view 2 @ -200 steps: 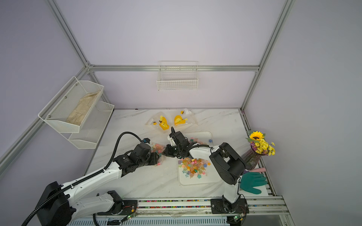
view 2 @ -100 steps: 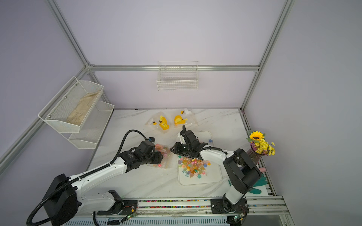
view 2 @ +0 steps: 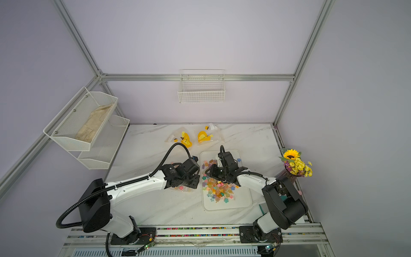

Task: Pour candies out of the ziploc bag
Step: Open the ziploc bag at the center of the board.

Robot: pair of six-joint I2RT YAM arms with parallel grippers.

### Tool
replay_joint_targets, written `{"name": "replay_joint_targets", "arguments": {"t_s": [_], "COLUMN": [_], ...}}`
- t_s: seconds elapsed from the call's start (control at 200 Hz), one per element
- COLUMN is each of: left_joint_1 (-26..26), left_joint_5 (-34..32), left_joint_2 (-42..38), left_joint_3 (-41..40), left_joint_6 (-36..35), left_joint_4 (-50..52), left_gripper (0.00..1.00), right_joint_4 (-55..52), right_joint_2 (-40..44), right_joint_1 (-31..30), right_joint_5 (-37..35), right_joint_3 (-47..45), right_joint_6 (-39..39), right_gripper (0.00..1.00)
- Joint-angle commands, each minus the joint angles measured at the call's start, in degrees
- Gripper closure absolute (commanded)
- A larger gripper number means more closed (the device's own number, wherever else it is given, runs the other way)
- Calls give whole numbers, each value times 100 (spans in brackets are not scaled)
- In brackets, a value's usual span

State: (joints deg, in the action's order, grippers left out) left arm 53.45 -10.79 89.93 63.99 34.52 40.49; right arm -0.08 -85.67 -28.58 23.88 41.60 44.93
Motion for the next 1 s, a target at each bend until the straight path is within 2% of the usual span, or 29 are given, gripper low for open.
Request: {"name": "replay_joint_targets", "arguments": {"t_s": [0.0,0.67,0.995], "left_joint_1": [60,69,69], "left_joint_5": [-378,-339,-446], "left_joint_2": [39,501,594], "left_joint_3": [601,730,642], "left_joint_6": [-187,-120,-148], "left_joint_4": [382,317,312], "left_gripper": [53,55,60], "right_joint_4": [41,122,135], "right_joint_2": [132,139,112], "right_joint_1": [54,67,72], "right_joint_5": [-41,2,3], "right_joint_3": [-81,-117,-100], "right_joint_6": [16,24,16], "right_gripper": [66,66,65]}}
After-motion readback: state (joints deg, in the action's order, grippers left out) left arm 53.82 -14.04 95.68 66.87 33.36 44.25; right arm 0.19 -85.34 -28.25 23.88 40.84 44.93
